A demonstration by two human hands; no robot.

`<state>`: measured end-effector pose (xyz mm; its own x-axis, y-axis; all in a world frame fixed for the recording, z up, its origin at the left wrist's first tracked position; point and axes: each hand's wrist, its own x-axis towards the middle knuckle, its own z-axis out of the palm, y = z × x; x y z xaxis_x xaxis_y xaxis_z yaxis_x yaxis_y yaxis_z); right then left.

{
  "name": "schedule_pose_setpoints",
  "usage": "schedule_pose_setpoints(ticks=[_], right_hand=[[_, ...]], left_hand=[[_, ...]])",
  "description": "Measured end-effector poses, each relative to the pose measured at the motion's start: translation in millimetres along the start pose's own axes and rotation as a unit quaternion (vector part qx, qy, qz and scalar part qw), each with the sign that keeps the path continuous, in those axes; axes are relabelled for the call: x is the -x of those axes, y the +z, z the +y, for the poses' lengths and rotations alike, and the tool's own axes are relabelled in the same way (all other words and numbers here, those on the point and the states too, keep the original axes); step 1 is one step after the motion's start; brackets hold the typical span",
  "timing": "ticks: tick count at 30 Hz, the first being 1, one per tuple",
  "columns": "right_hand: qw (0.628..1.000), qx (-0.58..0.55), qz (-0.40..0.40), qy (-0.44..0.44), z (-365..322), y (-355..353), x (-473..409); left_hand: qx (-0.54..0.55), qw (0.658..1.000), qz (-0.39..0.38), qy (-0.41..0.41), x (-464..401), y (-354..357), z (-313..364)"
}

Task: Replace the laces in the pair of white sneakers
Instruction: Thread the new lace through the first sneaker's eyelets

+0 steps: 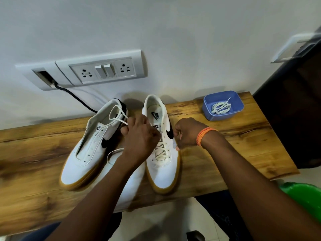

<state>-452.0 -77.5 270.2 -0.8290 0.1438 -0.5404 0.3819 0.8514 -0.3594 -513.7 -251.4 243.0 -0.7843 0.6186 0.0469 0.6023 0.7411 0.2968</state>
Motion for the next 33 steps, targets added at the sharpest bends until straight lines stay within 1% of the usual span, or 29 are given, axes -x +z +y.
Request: schedule_pose_setpoints(ticks=[2, 4, 9, 13, 14, 16, 19, 23, 25, 30, 33], right_hand=[[1.000, 0.003, -0.006, -0.009, 0, 2, -1], [1.000, 0.005, -0.009, -0.018, -1, 4, -2], [0.999, -0.006, -0.005, -0.031, 0, 3, 0], [0.999, -0.014, -0.004, -0.031, 0, 3, 0], [0.999, -0.015, -0.004, -0.030, -1, 4, -1], [0.999, -0.018, -0.006, -0.030, -1, 5, -2], [0.999, -0.044, 0.001, -0.028, -4, 5, -2], [0.987, -0.148, 0.060, -0.004, -11, 3, 0], [0.987, -0.141, 0.074, -0.006, -14, 2, 0], [0.988, -0.135, 0.078, -0.004, -13, 5, -1], [0.994, -0.104, 0.043, 0.003, -11, 3, -1]], left_hand=[[0.105, 0.991, -0.066, -0.056, -4, 2, -3], [0.173, 0.976, -0.094, -0.092, -7, 2, -1], [0.306, 0.940, -0.060, -0.139, 2, 0, 5], [0.405, 0.885, -0.056, -0.224, 8, 5, 16], [0.408, 0.882, -0.052, -0.229, 7, 7, 19], [0.399, 0.889, -0.050, -0.221, 5, 11, 20], [0.388, 0.896, -0.067, -0.206, 3, 12, 17], [0.359, 0.913, -0.076, -0.179, 1, 10, 14], [0.334, 0.923, -0.078, -0.176, 0, 6, 15], [0.304, 0.922, -0.116, -0.209, -1, -2, 18], [0.306, 0.918, -0.139, -0.212, -1, -15, 18]])
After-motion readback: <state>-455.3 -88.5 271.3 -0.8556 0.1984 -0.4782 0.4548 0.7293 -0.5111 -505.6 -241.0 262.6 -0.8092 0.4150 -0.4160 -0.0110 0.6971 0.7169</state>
